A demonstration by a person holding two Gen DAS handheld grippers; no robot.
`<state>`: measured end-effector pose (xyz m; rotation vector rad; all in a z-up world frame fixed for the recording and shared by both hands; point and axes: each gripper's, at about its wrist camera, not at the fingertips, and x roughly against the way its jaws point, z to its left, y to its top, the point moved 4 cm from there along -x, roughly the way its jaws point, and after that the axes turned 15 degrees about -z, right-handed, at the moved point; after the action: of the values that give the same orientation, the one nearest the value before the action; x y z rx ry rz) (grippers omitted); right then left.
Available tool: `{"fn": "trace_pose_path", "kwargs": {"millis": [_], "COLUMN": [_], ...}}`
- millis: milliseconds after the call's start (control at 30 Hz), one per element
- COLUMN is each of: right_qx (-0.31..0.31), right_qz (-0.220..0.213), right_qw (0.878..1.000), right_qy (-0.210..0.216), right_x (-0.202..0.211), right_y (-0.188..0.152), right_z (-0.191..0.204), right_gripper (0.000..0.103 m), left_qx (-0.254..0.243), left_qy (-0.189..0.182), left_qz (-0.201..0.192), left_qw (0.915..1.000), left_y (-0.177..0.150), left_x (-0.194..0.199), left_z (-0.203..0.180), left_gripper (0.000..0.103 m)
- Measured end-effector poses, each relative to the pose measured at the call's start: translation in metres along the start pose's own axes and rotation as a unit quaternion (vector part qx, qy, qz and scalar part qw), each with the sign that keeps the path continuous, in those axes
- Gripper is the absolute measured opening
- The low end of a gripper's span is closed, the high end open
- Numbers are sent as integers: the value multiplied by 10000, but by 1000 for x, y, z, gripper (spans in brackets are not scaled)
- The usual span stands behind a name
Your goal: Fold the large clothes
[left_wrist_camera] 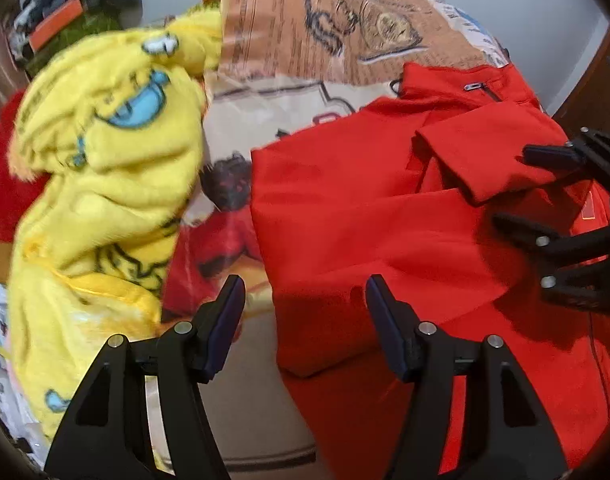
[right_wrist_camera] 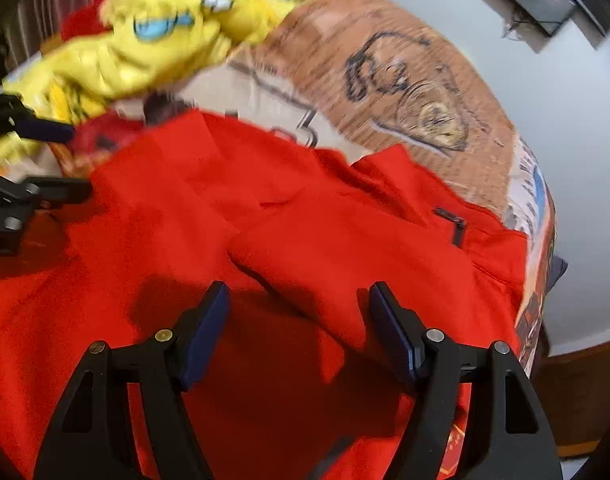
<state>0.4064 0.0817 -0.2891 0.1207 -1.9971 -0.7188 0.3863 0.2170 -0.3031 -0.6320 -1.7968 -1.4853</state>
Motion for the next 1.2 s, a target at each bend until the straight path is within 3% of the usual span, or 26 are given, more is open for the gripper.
{"fn": "trace_pose_path", "kwargs": {"millis": [100,133,233,300,467,633,800,1033,1200], "right_qx": [-77,-143,-354,-585,-1315,-2331,-3045,-3602,-4051], "right_qz": [-31,-22,-64,-138,-562,-1036,-1235,-1122,-832], "right_qw": [9999,9998,9989,9978,9879,9638,9410,9217,9064], "right_qy": [-86,-106,-307,-285,-603,-770,-810,-902,-862], "right_x": [-12,-15,-22,-21,9,68,109,123,115], "right_y": [2,3,3,4,3,-14,-43,-94,-139], "right_z": [-5,-8,-18,-22,-54,-107,-146,-164,-170], "right_gripper": [62,46,17,11,8,8,8,8,8], "left_qx": [76,71,165,237,258,243,309,230,-31], "left_qy": [-119,-130,-158,-191,-195,-105,-91,90,458], "left_qz": [228,263,214,222,239,145,-29,149,393], "left_qw": [9996,9995,9995,9993,9992,9995,9995,9996,9982], "left_y": [-9,-12,-17,-18,-20,-4,12,2,-14], "left_x": [-16,-19,-23,-24,-23,-8,10,5,-8], "left_z": [0,-1,-2,-2,0,2,-2,-12,-15], "left_gripper": [62,62,62,62,62,62,62,62,62]}}
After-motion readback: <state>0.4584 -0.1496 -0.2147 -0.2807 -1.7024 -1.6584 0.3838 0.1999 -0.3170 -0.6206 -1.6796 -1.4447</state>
